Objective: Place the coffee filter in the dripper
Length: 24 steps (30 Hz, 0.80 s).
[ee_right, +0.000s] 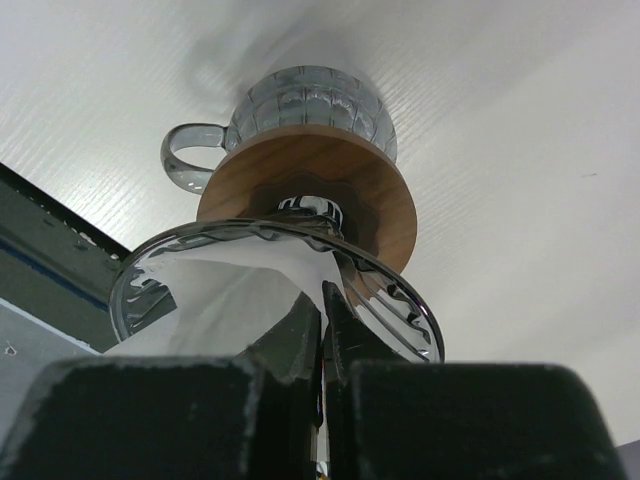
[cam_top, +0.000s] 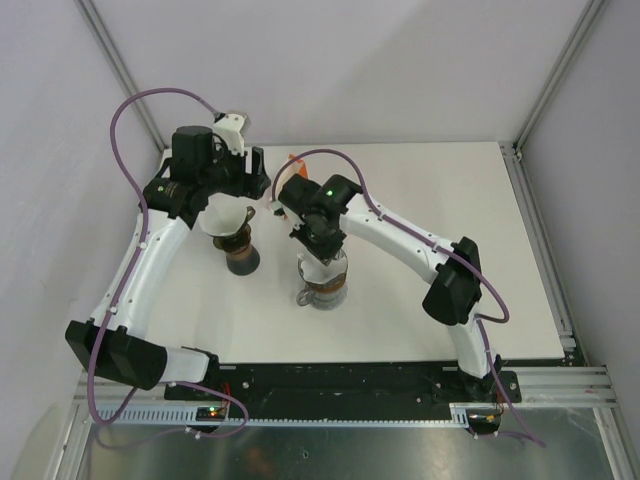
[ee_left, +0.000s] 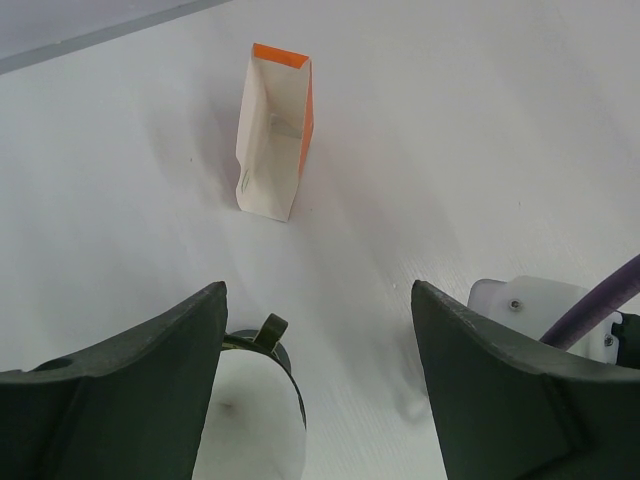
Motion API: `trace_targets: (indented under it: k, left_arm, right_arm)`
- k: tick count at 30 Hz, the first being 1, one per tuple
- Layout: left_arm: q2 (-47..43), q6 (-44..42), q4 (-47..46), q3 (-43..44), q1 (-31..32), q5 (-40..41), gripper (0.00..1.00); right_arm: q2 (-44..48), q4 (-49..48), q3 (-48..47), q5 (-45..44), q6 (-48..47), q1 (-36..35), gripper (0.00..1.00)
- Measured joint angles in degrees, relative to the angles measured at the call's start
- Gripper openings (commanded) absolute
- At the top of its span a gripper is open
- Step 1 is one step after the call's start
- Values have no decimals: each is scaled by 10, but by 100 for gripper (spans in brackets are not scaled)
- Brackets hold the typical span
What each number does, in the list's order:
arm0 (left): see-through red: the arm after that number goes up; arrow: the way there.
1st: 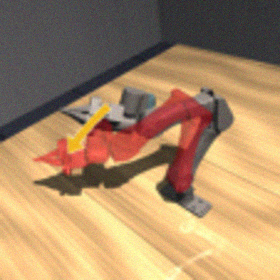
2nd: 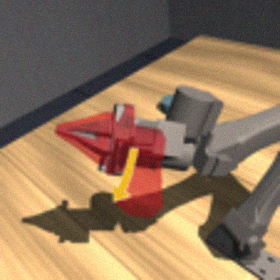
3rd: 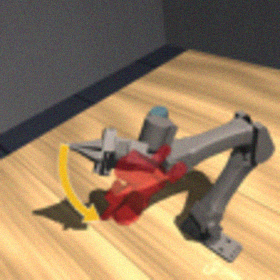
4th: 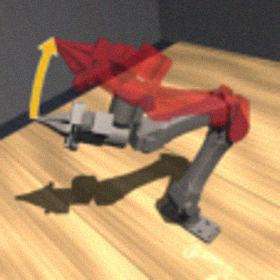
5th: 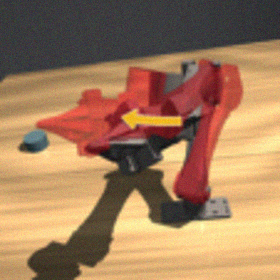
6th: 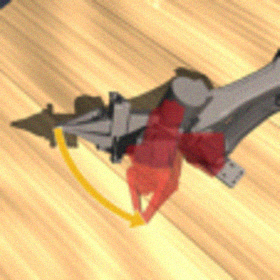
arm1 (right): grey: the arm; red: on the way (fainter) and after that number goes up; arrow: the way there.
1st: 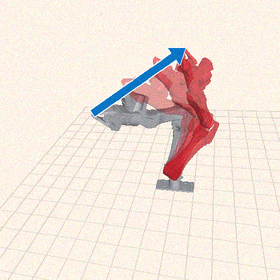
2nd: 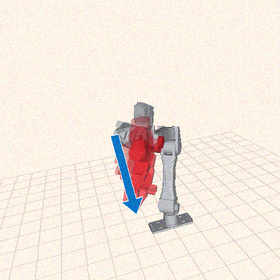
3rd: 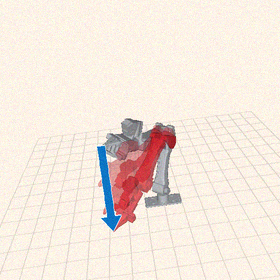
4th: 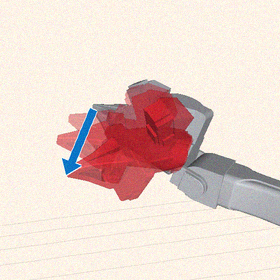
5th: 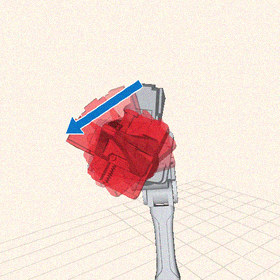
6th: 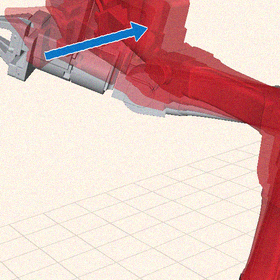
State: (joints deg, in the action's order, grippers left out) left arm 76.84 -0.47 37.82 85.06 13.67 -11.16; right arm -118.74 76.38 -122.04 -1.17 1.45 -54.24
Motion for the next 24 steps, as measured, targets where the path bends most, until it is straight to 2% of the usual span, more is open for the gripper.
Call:
trace_targets:
  k: [4,6,10,12,24]
  left_arm:
    - [0,0,0,0,0,0,79]
    - [0,0,0,0,0,0,79]
    - [0,0,0,0,0,-1,79]
    - [0,0,0,0,0,-2,79]
    - [0,0,0,0,0,-11,79]
  right_arm:
    - [0,-2,5,1,0,1,1]
    - [0,-3,5,1,0,2,6]
    - [0,-5,5,1,1,2,26]
    - [0,-9,5,1,1,1,31]
    - [29,-16,5,-19,1,-3,50]
